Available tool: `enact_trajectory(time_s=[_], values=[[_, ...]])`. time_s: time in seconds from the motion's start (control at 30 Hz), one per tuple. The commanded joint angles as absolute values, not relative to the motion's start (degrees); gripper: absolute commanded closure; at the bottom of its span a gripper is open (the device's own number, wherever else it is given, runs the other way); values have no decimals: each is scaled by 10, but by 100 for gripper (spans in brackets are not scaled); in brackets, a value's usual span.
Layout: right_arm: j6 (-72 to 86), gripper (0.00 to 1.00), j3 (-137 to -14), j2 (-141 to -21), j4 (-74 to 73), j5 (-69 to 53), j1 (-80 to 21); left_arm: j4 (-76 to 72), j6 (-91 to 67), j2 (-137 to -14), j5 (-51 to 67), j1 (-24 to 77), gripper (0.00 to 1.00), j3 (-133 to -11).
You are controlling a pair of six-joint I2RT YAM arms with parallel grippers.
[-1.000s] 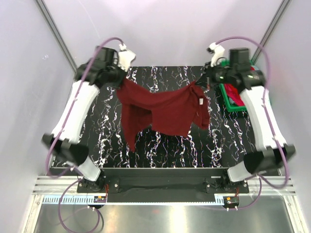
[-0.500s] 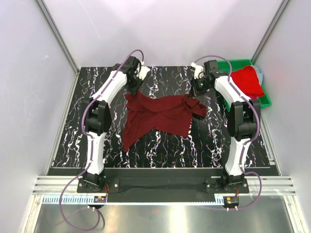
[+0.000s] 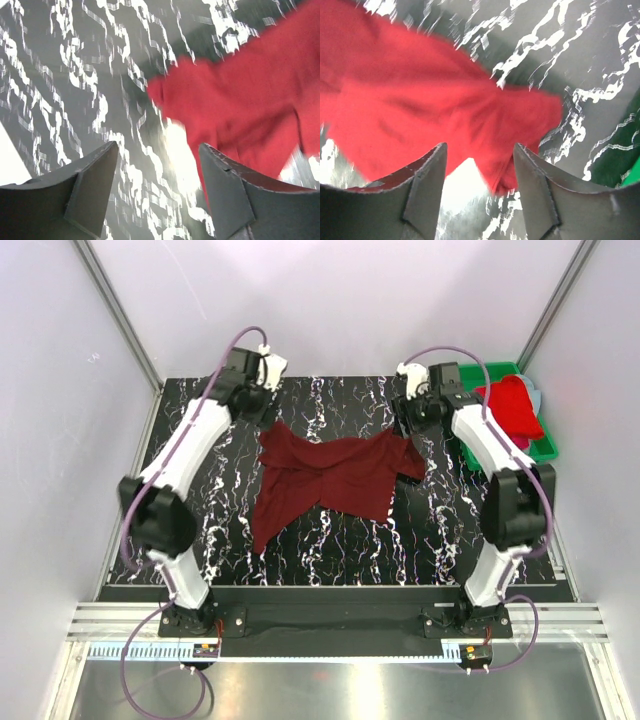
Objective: Fold and stack the t-shirts
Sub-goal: Flatten the tshirt out
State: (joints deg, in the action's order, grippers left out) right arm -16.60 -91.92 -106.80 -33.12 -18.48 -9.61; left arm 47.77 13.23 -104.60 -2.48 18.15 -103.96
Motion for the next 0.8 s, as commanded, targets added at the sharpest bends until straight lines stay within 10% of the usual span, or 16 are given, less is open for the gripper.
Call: enact_trajectory(time_s=[0.0,0.77], values=[[-305,40,-835,-956,-329,-228,-130,478,124,-961,-4,178,31,-958],[-460,49,-648,-970,-482,-232,-304,490,88,-949,-3,185,31,-966]])
